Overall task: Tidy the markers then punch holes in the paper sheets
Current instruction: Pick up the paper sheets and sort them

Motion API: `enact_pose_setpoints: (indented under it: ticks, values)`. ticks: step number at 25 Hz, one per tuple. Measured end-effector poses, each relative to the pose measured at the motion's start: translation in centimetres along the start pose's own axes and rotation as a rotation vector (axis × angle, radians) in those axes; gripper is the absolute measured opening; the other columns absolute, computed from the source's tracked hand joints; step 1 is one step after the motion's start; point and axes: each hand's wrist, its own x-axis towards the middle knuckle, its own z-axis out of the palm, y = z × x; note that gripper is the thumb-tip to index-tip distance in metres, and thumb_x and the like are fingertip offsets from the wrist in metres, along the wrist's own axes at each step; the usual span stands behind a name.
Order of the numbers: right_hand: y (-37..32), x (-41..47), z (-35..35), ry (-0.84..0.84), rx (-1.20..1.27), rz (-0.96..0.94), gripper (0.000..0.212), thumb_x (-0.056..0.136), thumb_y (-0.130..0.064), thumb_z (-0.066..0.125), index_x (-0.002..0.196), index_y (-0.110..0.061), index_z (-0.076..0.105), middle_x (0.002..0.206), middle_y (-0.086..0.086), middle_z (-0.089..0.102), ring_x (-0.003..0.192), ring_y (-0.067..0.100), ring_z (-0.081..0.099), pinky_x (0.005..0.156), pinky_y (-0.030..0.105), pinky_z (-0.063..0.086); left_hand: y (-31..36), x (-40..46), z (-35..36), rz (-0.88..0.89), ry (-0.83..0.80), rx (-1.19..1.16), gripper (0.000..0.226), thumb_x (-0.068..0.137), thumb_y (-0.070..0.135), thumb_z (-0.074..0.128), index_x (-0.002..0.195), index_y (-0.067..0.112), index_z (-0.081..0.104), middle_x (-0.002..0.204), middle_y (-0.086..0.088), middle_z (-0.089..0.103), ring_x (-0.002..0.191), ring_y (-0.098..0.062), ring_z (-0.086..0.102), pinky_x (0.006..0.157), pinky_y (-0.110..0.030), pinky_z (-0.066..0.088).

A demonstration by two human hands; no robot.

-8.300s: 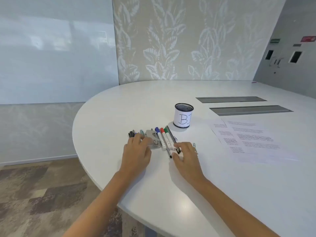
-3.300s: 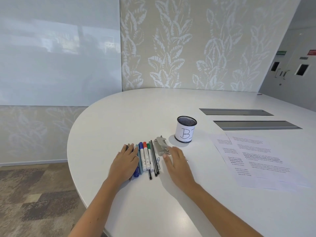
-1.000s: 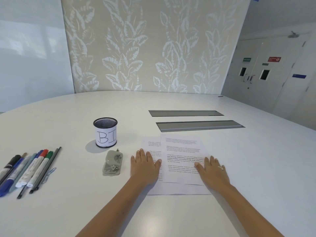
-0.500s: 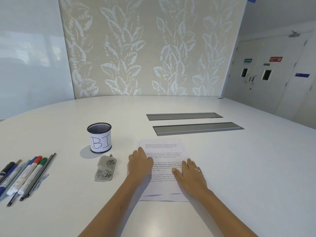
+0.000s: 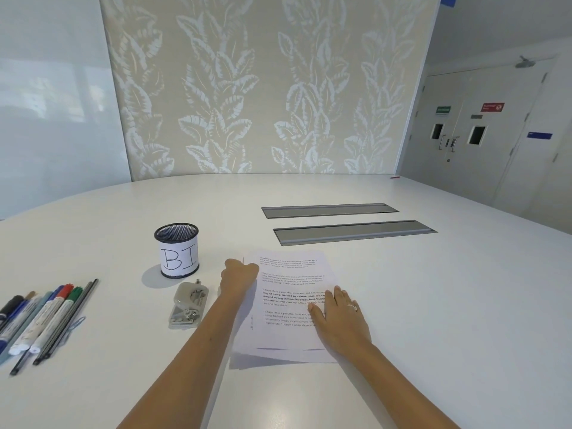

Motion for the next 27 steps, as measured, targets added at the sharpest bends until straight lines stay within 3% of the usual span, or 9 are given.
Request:
enact_pose_setpoints:
  ticks: [2, 3, 5, 8, 11, 14, 19, 23, 27]
  values:
    - [0.0, 0.0, 0.2, 0.02, 0.016, 0.001, 0.064, 0.097, -0.051, 0.024, 0.147, -0.011, 0.025, 0.16, 0.011, 0.015, 0.147, 0.023, 0.011, 0.119, 0.039, 0.007, -0.6, 0.0, -0.5, -0.005, -0.013, -0.034, 0.019, 0.077, 0.004, 0.05, 0.089, -0.011, 0.05, 0.089, -0.021, 0.059, 0.077, -0.032, 0.058, 0.056, -0.028, 0.033]
    - [0.1, 0.0, 0.2, 0.034, 0.038, -0.006, 0.062, 0.097, -0.05, 0.026, 0.146, -0.011, 0.027, 0.16, 0.011, 0.016, 0.147, 0.023, 0.013, 0.119, 0.039, 0.009, -0.8, -0.4, -0.6, -0.003, -0.035, -0.033, 0.009, 0.073, 0.0, 0.048, 0.066, -0.002, 0.045, 0.066, -0.013, 0.049, 0.056, -0.027, 0.048, 0.05, -0.025, 0.023]
    - [0.3, 0.0, 0.0, 0.07, 0.159, -0.004, 0.06, 0.096, -0.045, 0.034, 0.146, -0.012, 0.027, 0.16, 0.009, 0.016, 0.145, 0.025, 0.019, 0.117, 0.039, 0.016, -1.5, -0.4, -0.4, 0.025, -0.102, -0.06, 0.027, 0.069, -0.001, 0.052, 0.053, 0.01, 0.034, 0.055, -0.007, 0.035, 0.049, -0.023, 0.032, 0.051, -0.025, 0.022]
    - [0.9, 0.1, -1.0, 0.15, 0.571, 0.095, 0.062, 0.093, -0.027, 0.052, 0.147, -0.011, 0.025, 0.158, 0.008, 0.017, 0.141, 0.028, 0.029, 0.114, 0.043, 0.028, -2.3, -0.9, -0.4, 0.18, -0.117, -0.145, 0.002, 0.074, 0.004, 0.063, 0.074, 0.004, 0.061, 0.08, -0.014, 0.064, 0.075, -0.031, 0.059, 0.067, -0.033, 0.044]
    - [2.5, 0.7, -2.8, 0.165, 0.943, 0.281, 0.073, 0.086, -0.024, 0.067, 0.146, -0.01, 0.028, 0.145, 0.011, 0.04, 0.13, 0.027, 0.043, 0.105, 0.033, 0.035, -2.8, -1.3, -0.5, 0.298, -0.092, -0.291, 0.011, 0.085, 0.002, 0.061, 0.094, 0.003, 0.067, 0.099, -0.017, 0.071, 0.095, -0.035, 0.066, 0.088, -0.046, 0.051]
    - [4.1, 1.2, -5.6, 0.008, 1.318, 0.298, 0.081, 0.081, -0.03, 0.074, 0.144, -0.013, 0.027, 0.114, 0.005, 0.059, 0.101, 0.023, 0.059, 0.095, 0.034, 0.042, -2.1, -1.7, -1.9, 0.33, -0.218, -0.512, 0.02, 0.088, 0.0, 0.061, 0.106, 0.005, 0.067, 0.1, -0.013, 0.074, 0.093, -0.03, 0.069, 0.091, -0.045, 0.053]
    - [3.1, 1.2, -10.2, -0.067, 1.402, -0.062, 0.05, 0.075, -0.026, 0.075, 0.118, -0.004, 0.063, 0.111, 0.012, 0.073, 0.099, 0.029, 0.07, 0.083, 0.042, 0.058, 0.7, -2.7, -4.3, 0.469, -0.503, -0.626, 0.029, 0.087, 0.007, 0.062, 0.116, 0.006, 0.065, 0.106, -0.009, 0.075, 0.093, -0.026, 0.071, 0.079, -0.04, 0.06]
    - [0.3, 0.8, -13.5, 0.269, 1.438, -0.206, 0.012, 0.081, -0.019, 0.073, 0.092, -0.017, 0.075, 0.095, 0.004, 0.077, 0.085, 0.022, 0.073, 0.067, 0.029, 0.058, 4.2, -4.5, -5.0, 0.669, -0.447, -0.639, 0.021, 0.089, 0.01, 0.062, 0.108, 0.017, 0.07, 0.102, -0.003, 0.076, 0.092, -0.022, 0.072, 0.076, -0.036, 0.06]
    - [-1.0, -0.4, -13.8, 0.373, 1.404, -0.272, 0.009, 0.086, -0.022, 0.068, 0.094, -0.022, 0.073, 0.093, -0.002, 0.077, 0.082, 0.017, 0.073, 0.066, 0.026, 0.057, 4.9, -5.4, -4.6, 0.761, -0.402, -0.592, 0.021, 0.092, 0.012, 0.059, 0.111, 0.014, 0.068, 0.104, -0.002, 0.076, 0.097, -0.022, 0.07, 0.085, -0.039, 0.057]
